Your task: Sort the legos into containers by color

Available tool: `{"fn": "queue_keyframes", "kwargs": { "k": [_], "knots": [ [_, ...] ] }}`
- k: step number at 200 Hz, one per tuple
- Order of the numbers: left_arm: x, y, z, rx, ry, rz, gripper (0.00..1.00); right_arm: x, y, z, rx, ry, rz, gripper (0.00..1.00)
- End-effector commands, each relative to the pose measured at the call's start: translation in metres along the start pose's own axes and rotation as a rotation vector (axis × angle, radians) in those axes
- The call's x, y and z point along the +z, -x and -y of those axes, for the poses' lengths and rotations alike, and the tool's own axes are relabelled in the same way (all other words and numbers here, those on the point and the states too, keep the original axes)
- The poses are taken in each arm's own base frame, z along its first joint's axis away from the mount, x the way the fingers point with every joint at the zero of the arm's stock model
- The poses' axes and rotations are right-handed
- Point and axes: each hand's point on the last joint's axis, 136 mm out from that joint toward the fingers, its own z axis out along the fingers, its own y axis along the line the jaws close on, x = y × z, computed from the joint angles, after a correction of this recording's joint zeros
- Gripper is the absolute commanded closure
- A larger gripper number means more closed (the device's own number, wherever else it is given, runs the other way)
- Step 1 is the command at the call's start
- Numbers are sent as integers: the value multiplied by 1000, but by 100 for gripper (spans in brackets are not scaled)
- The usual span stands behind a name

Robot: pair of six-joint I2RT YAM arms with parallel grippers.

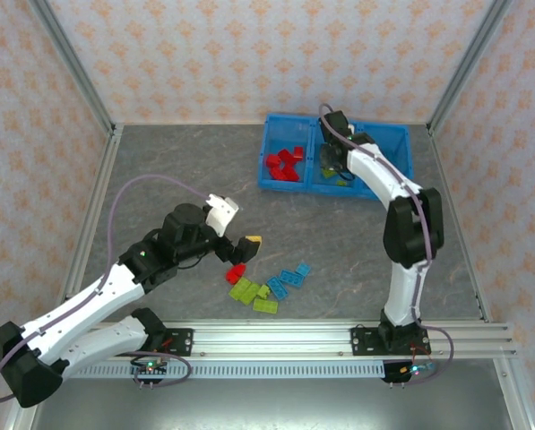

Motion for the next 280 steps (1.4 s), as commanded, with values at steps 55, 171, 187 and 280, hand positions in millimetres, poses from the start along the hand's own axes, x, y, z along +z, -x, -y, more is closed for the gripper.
{"fn": "queue_keyframes", "kwargs": {
  "k": [55, 171, 187, 280],
  "knots": [
    [4, -5, -11, -99, 67, -32, 0, -62, 2, 20, 30, 22, -33, 44],
    [10, -24, 22, 194, -133, -68, 0, -156, -272, -20, 420, 188, -396, 36],
    [13, -28, 23, 195, -140, -86, 0, -144, -291, -33, 424, 146, -460, 35],
    [7, -43, 22, 178, -125, -113, 0, -74, -320, -55, 360, -40, -499, 35]
  ]
}}
